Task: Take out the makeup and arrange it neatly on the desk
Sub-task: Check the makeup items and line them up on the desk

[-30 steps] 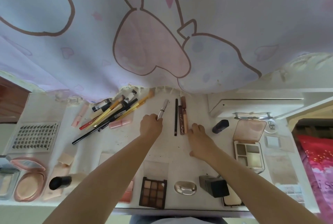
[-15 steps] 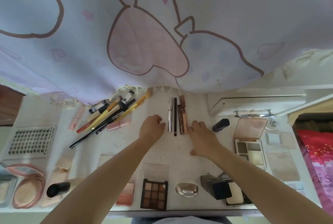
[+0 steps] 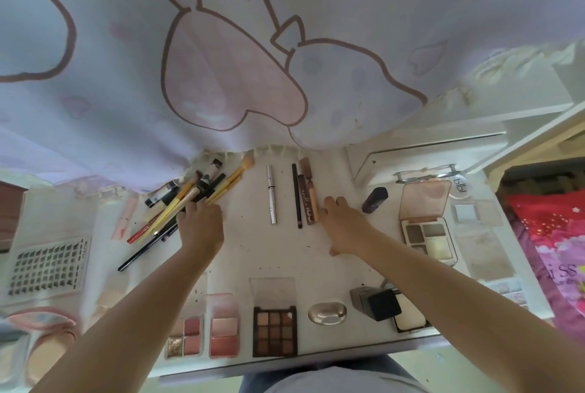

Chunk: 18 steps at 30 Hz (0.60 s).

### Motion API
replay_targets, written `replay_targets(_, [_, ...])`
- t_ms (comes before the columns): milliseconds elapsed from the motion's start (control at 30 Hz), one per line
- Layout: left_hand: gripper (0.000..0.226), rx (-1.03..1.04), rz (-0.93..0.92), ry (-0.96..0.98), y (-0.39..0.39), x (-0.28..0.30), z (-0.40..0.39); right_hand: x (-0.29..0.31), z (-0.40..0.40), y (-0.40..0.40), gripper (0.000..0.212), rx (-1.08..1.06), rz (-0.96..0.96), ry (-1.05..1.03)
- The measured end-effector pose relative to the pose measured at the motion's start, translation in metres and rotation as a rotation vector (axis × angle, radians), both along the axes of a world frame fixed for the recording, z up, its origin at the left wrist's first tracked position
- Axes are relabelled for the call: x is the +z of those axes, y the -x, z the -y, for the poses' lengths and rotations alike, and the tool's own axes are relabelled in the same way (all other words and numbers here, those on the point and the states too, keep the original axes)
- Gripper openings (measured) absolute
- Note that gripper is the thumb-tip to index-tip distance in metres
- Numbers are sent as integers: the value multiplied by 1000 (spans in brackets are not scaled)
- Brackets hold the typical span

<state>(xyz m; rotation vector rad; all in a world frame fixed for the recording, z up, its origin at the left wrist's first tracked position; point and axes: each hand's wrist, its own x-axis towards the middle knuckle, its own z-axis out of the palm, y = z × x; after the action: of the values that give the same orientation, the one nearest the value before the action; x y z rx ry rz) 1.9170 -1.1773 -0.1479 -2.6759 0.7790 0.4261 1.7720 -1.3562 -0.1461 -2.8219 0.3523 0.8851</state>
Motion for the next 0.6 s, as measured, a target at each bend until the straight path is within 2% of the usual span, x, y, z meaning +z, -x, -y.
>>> replay_targets(133, [25, -34, -182, 250, 6, 11, 6, 6, 8, 2, 47, -84, -5, -118])
replay_targets(200, [17, -42, -314, 412, 9, 22, 12, 17, 10, 2, 47, -200, 25, -217])
replay_targets(233, [9, -37, -456, 512, 10, 29, 13, 26, 9, 2, 50, -280, 71, -275])
replay_targets(267, [13, 12, -649, 619, 11, 38, 15, 35, 7, 2, 51, -362, 134, -337])
replay_targets(333, [17, 207, -1052, 811, 17, 58, 17, 55, 1, 0, 46, -550, 271, -499])
replay_targets(367, [12, 303, -1154, 877, 21, 69, 18, 65, -3, -2, 41, -656, 331, -605])
replay_targets(467, [14, 490, -1215, 1022, 29, 95, 18, 97, -19, -7, 25, -904, 434, -899])
replay_targets(600, [32, 369, -1396, 1079, 28, 122, 11, 128, -42, -9, 22, -923, 470, -1048])
